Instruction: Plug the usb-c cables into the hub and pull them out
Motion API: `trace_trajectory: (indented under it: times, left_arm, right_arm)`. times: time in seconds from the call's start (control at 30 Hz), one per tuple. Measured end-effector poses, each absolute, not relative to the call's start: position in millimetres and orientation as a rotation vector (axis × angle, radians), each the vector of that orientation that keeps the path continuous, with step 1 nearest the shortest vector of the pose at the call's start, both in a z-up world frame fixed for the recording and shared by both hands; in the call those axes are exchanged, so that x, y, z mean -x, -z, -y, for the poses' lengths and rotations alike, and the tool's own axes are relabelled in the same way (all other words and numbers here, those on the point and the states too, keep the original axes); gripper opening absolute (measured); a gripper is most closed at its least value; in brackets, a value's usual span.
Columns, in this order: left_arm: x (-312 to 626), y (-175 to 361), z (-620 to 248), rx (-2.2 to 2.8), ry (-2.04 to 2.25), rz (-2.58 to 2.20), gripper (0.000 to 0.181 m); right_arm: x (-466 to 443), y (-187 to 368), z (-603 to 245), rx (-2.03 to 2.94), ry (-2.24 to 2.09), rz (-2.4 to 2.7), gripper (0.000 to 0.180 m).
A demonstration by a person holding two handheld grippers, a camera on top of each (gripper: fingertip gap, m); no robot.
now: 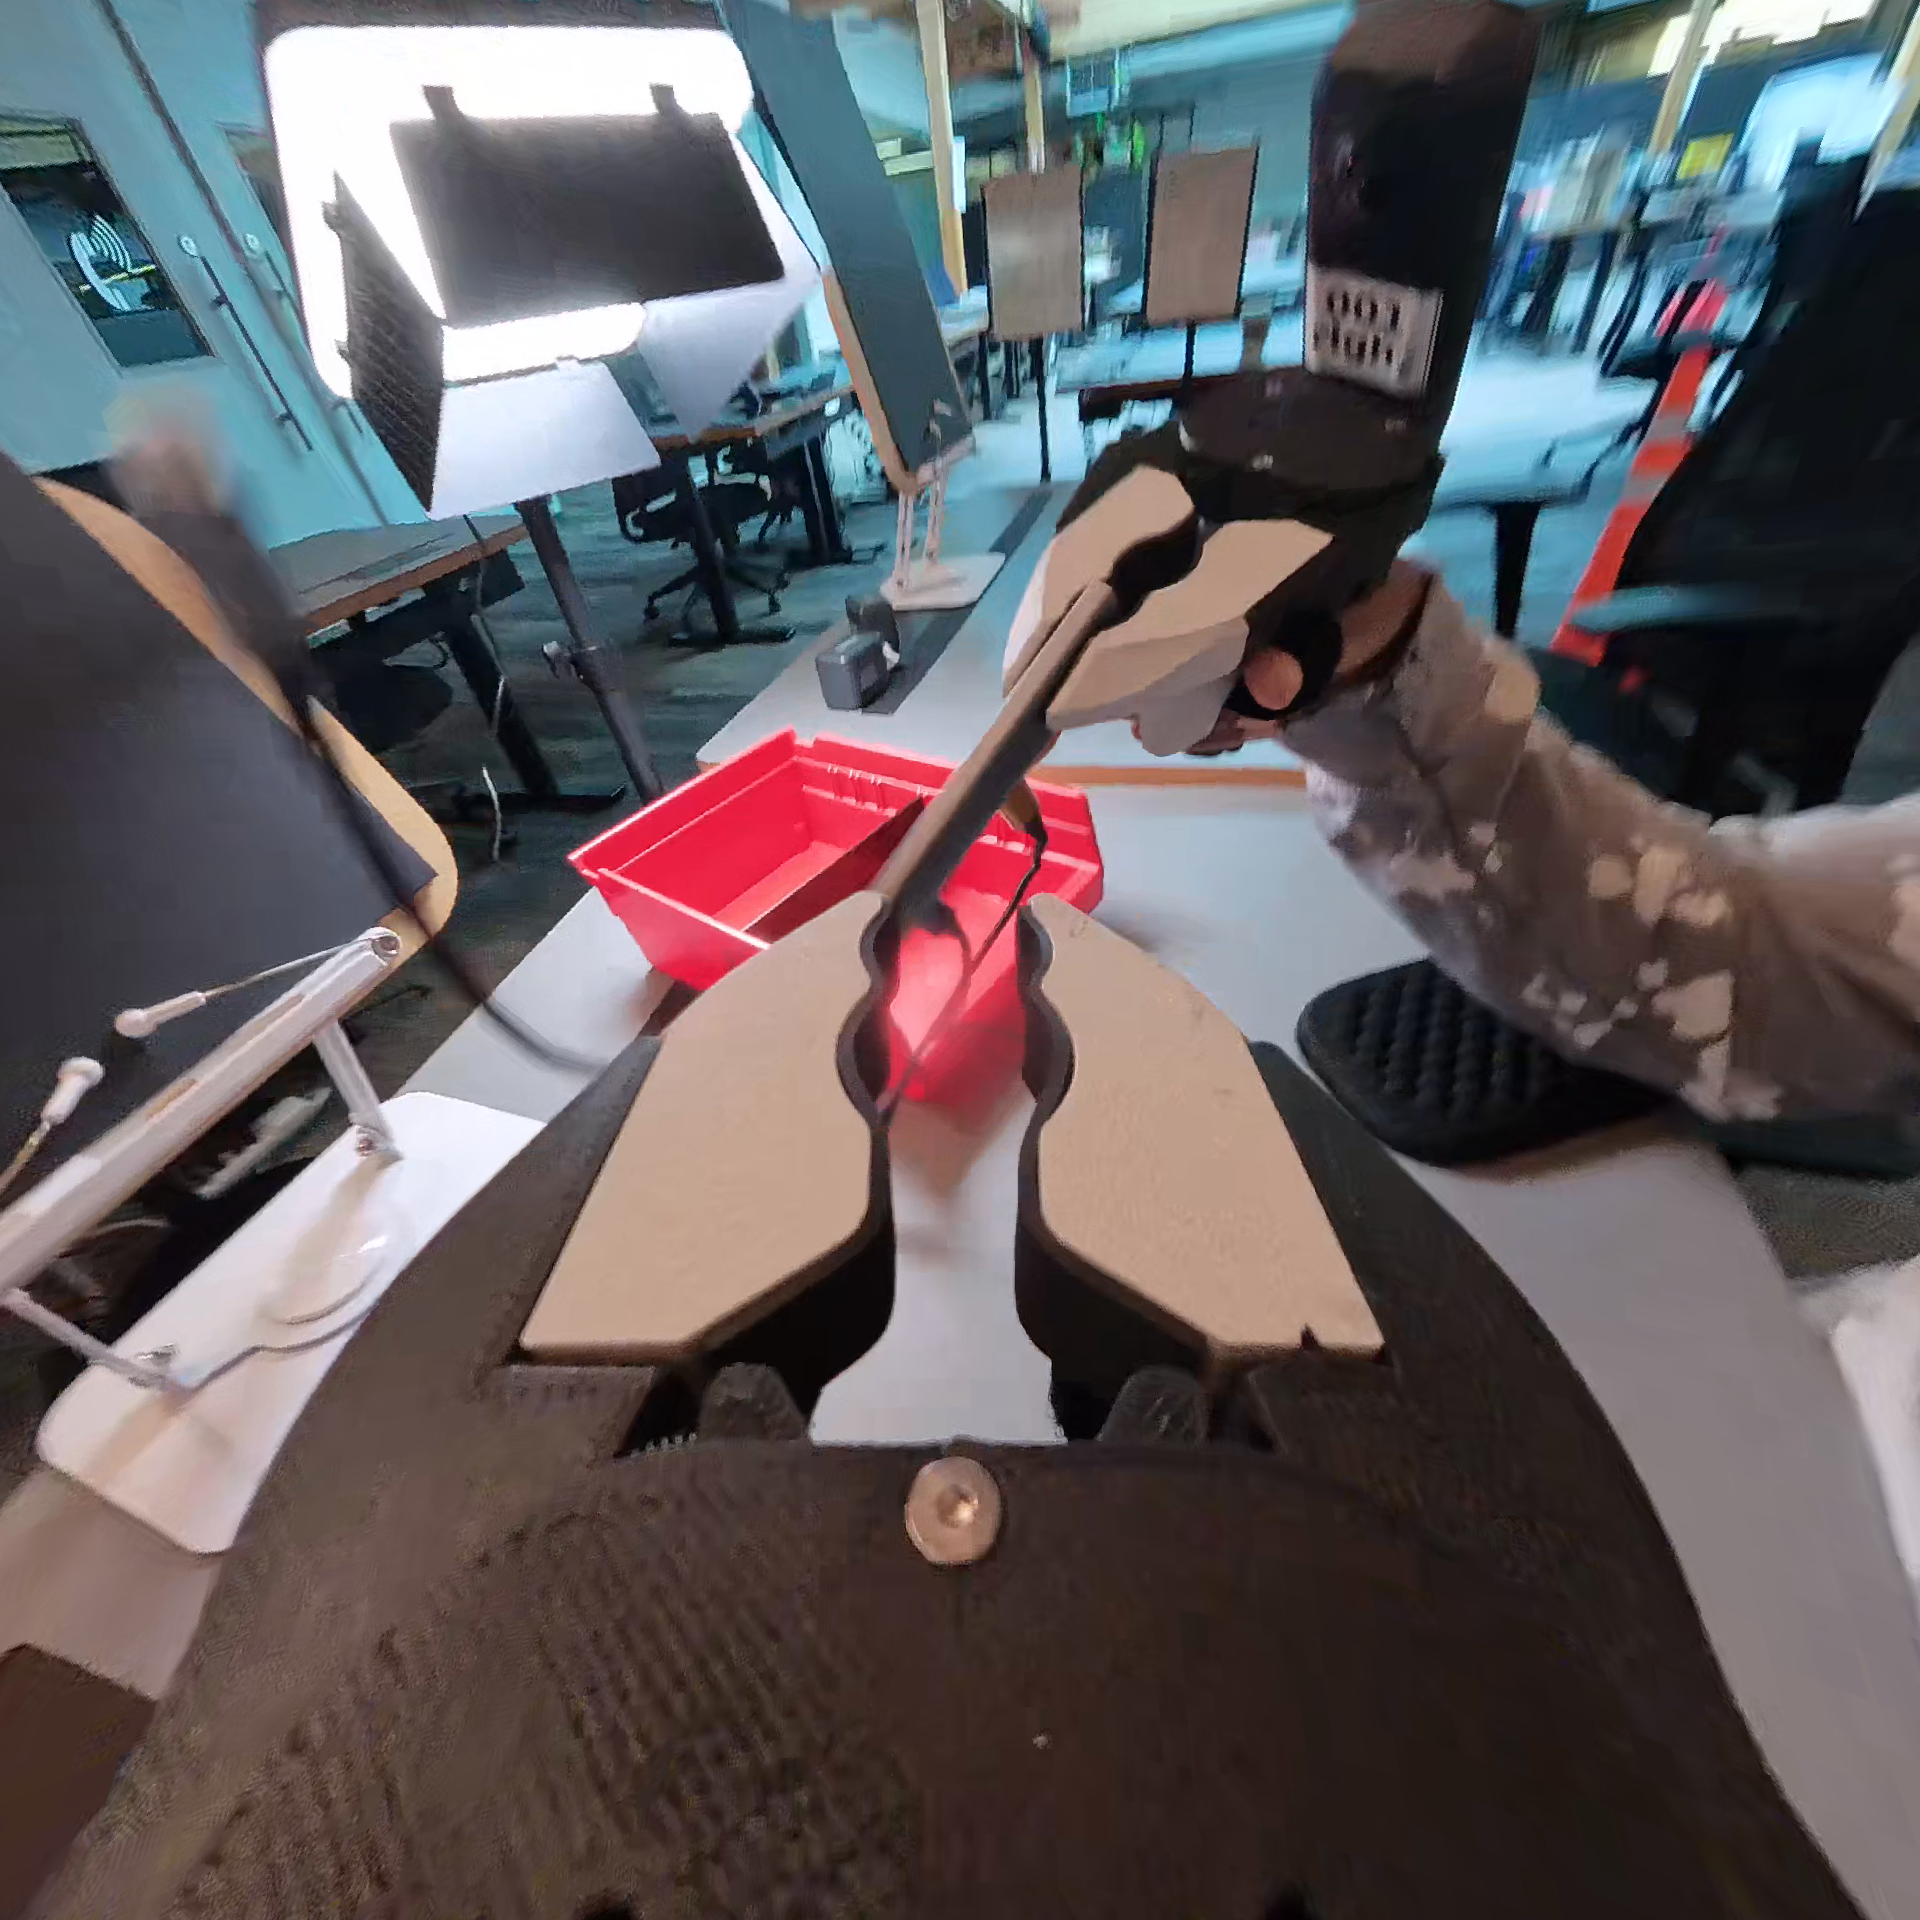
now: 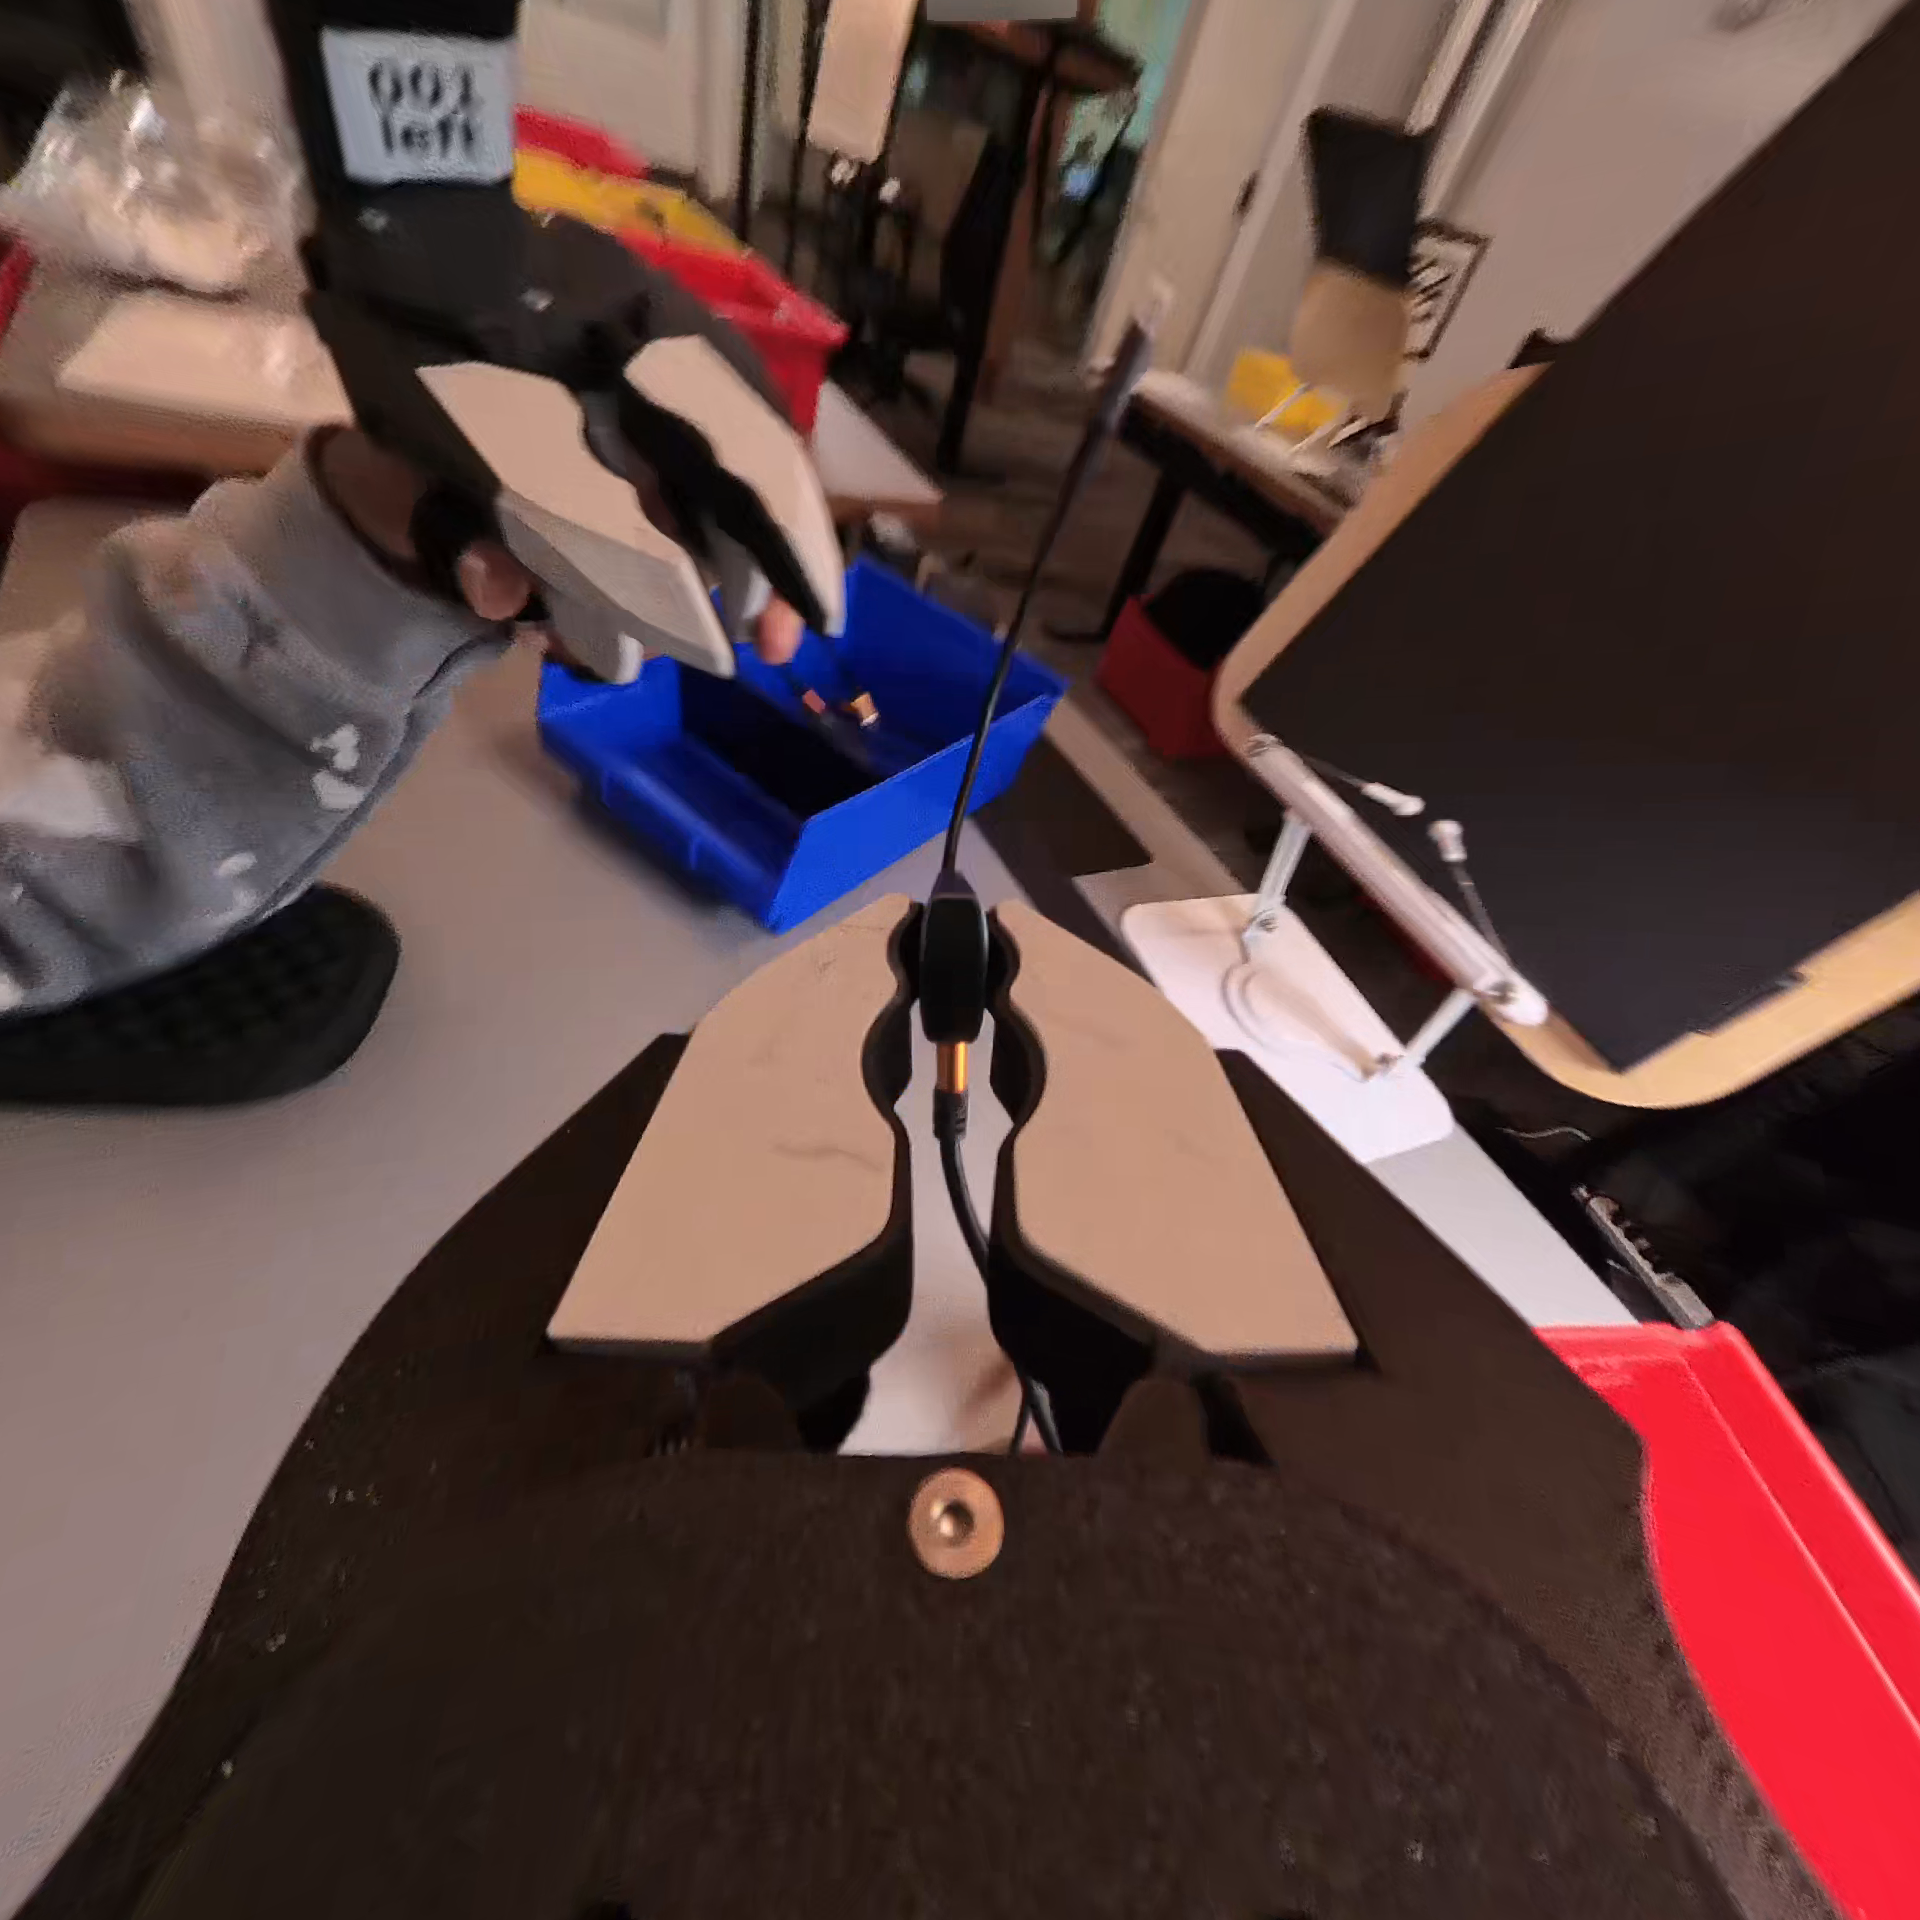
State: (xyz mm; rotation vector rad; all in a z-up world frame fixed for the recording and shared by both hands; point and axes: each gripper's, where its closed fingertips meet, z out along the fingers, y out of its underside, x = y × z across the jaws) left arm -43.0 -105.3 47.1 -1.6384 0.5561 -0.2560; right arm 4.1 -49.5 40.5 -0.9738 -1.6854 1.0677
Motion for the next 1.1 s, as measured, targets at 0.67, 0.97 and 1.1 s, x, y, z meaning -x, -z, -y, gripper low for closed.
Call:
trace_trajectory:
  times: [0.67,0.97,1.1]
  left_arm:
    - [17.7,-46.7,98.5,1.452,0.638,-0.577,0.011]
    - [10.8,-53.6,100.1,1.324,0.777,-0.547,0.011]
    - [0.0,-50.8,98.5,1.319,0.749,-0.574,0.011]
  right_arm:
    - [-13.7,-57.4,59.5,0.809,-1.247,1.636,0.029]
    - [-6.0,-60.7,80.6,0.762,-1.314,1.627,0.028]
    - [-0.4,-55.5,87.9,0.771,-1.321,1.646,0.024]
